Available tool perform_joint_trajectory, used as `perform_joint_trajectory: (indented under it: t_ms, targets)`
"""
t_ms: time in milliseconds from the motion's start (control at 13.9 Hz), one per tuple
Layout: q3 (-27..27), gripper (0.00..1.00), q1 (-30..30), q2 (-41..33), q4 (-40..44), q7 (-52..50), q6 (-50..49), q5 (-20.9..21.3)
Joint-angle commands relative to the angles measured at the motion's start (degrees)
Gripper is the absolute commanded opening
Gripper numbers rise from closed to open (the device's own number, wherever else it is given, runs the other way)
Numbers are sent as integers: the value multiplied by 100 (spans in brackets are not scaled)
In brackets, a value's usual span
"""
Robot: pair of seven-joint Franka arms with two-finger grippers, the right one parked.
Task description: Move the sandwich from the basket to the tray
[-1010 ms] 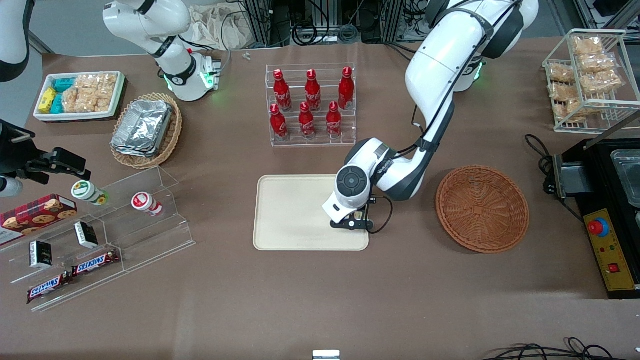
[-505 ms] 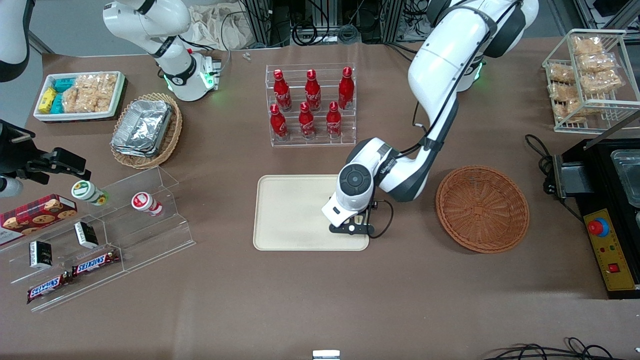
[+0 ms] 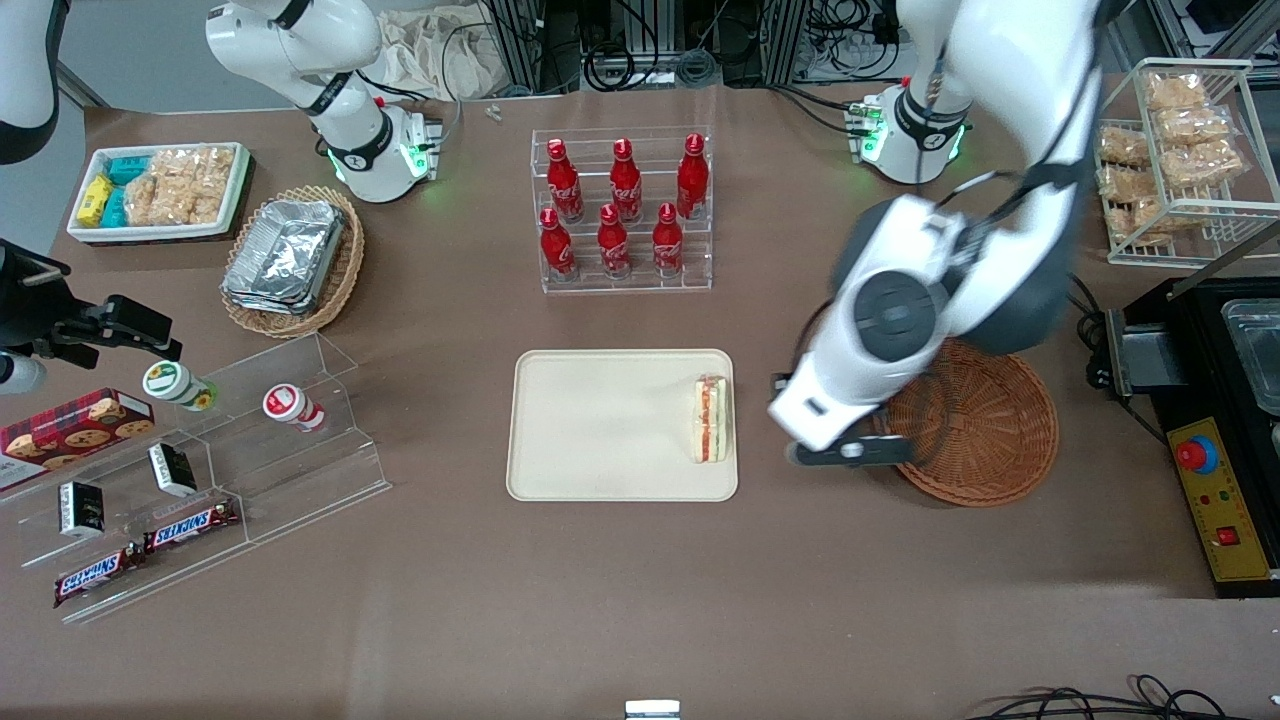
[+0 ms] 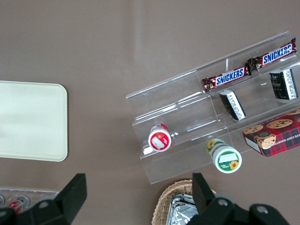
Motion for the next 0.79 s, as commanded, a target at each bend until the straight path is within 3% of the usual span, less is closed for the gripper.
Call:
perform_joint_trajectory:
  t_ms: [0,216,433,722]
  targets:
    - [-65,100,599,-1049,-916,510,-121,-11]
    - [-57,100,1240,-1911,-1646,1020,-191,-11]
    - [-48,100,1689,-2203,-1692,1257,-542,68]
    - [-48,100,2278,-2388,-1657,2294,-710,68]
